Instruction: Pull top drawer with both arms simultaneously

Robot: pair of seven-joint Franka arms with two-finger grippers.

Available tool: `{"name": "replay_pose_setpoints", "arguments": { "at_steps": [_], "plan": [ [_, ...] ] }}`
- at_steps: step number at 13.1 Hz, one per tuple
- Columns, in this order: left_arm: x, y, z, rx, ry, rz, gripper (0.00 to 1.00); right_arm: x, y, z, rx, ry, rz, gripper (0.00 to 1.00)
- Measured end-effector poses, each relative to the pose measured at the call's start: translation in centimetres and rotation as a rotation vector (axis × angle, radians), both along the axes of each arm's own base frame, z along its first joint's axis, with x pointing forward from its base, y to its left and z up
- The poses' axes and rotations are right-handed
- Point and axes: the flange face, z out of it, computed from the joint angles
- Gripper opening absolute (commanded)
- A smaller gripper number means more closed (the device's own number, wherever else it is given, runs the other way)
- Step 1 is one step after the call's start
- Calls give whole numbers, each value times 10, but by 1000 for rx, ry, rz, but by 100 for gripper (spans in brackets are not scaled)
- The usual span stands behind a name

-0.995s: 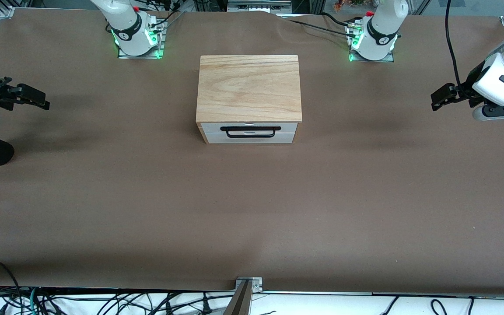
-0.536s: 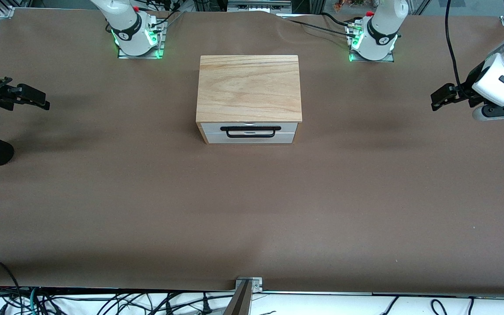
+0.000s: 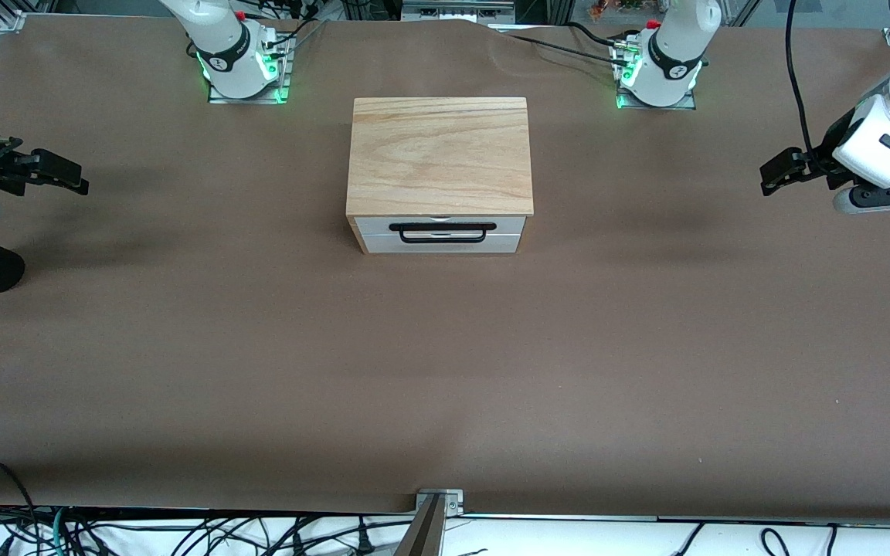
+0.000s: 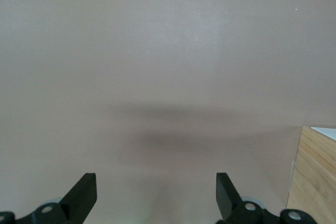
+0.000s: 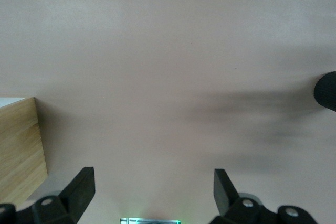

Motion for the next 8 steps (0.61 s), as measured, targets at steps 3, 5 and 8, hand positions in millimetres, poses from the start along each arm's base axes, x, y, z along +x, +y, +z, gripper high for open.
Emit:
{"name": "replay_pose_setpoints", "arguments": {
  "at_steps": [3,5,8],
  "plan": [
    [0,0,0,-1,0,0,100,4,11,-8,11,14,18,100],
    [0,0,0,-1,1,0,100,7,26,-17,68,30,27,100],
    [0,0,0,-1,-1,0,100,10,43,-38,209,103,30,100]
  ]
}}
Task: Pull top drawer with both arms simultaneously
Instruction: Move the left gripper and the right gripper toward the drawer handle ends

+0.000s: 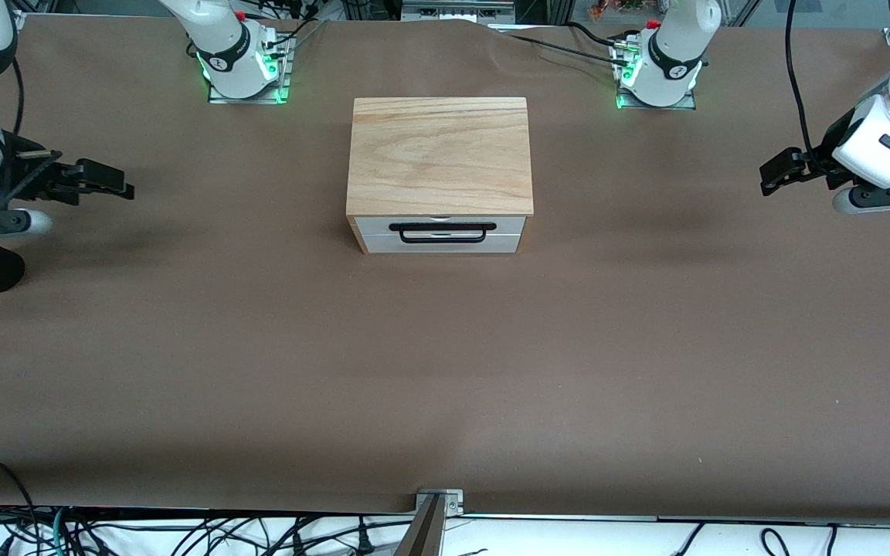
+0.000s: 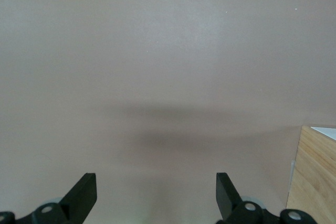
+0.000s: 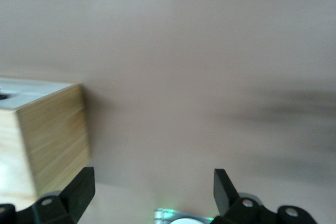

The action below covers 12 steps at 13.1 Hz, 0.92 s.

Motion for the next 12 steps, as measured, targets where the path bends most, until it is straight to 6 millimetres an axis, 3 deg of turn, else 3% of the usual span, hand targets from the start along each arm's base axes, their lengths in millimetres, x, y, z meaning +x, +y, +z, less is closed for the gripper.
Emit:
{"name": "replay_pose_setpoints", "arguments": {
  "at_steps": [3,5,9,12],
  "plan": [
    [6,-6,-3,-57,-39,6,100,8,15,-39,173,72,54,100],
    [15,-16,-22,-172,-73,32,100,15,24,-71,287,113,65,100],
    [34,-39,-88,-404,-79,128,100,20,45,-135,599,69,52,100],
    [48,-84,-140,-550,-28,95,100,18,59,-189,817,-14,47,99]
  ]
}}
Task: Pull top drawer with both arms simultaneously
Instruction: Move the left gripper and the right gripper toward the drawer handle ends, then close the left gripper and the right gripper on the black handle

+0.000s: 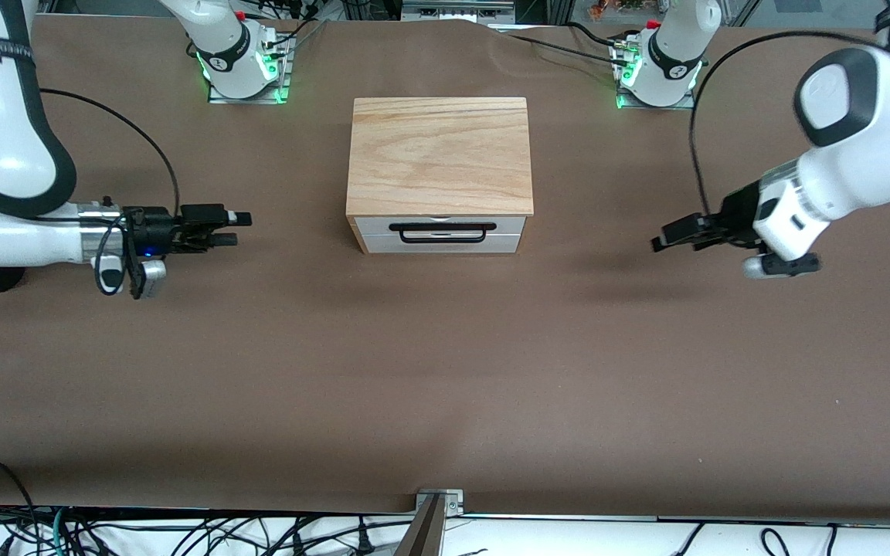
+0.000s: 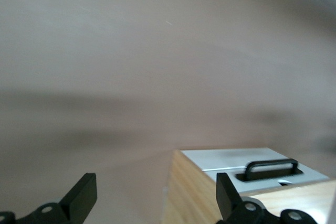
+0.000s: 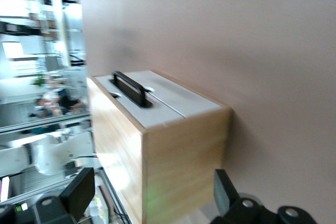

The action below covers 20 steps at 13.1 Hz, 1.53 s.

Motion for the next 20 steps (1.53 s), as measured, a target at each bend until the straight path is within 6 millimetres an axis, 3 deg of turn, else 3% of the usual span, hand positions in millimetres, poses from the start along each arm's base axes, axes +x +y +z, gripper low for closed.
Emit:
{"name": "replay_pose_setpoints", "arguments": {
  "at_steps": [3,6,8,12,14,20],
  "plan": [
    [9,-44,-69,-161,35,-46,100,5,20,-56,195,-71,-20,99],
    [12,-67,-112,-392,6,-56,100,5,57,-107,330,-133,-66,98],
    [12,-81,-139,-520,-29,-54,100,3,89,-130,366,-158,-105,95],
    [-1,-124,-197,-711,-118,-59,100,-3,153,-138,391,-193,-175,80],
    [-8,-135,-219,-754,-161,-94,100,-10,177,-142,403,-214,-179,77],
    [-29,-157,-247,-918,-262,-157,99,-38,215,-176,476,-266,-227,75]
  ]
}}
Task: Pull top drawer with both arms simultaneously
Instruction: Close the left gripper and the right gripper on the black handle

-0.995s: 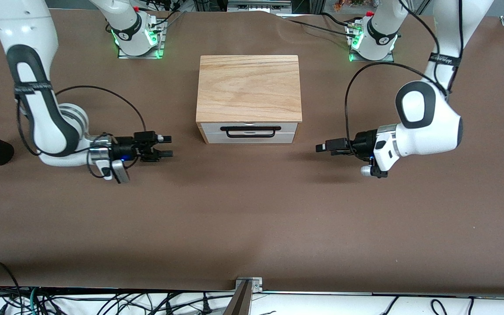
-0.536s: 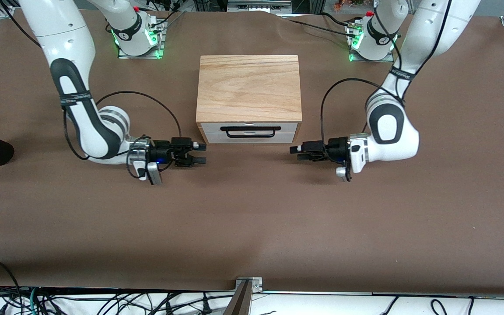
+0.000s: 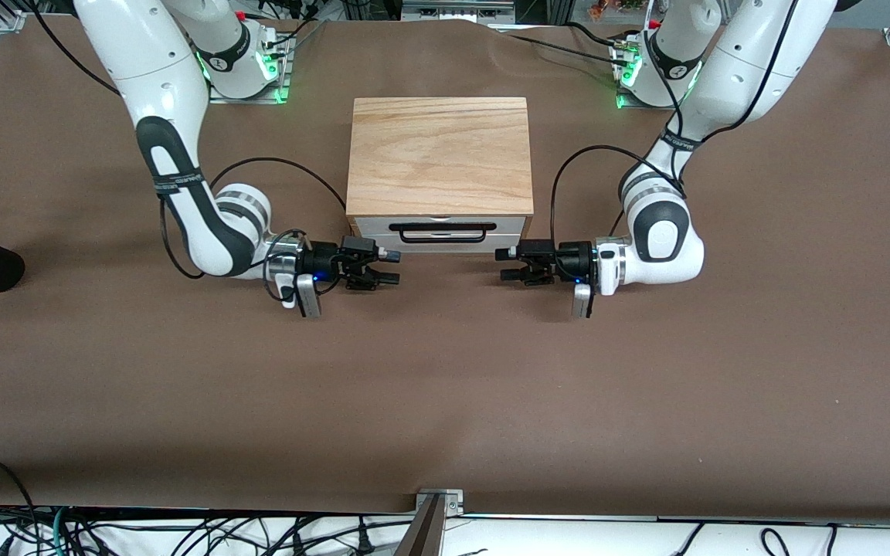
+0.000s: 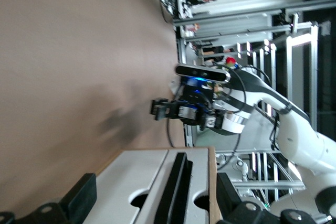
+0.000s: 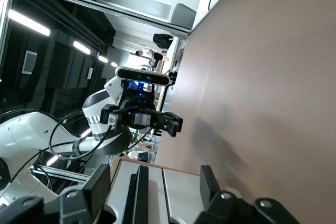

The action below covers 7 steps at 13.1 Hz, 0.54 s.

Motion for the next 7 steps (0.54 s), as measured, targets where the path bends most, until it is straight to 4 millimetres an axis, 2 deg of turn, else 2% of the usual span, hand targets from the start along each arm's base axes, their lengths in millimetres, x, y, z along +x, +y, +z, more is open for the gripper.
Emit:
{"name": "replay_pose_setpoints", "arguments": {
  "at_steps": [2,5,7],
  "plan": [
    [-13,-12,-3,-35,-21,-37,98,-6,9,-1,4,4,7,73],
    [-28,-14,-12,-54,-65,-65,94,-13,10,-4,26,20,8,73],
    [-34,-13,-18,-53,-78,-70,83,-20,11,-9,42,18,5,66]
  ]
}}
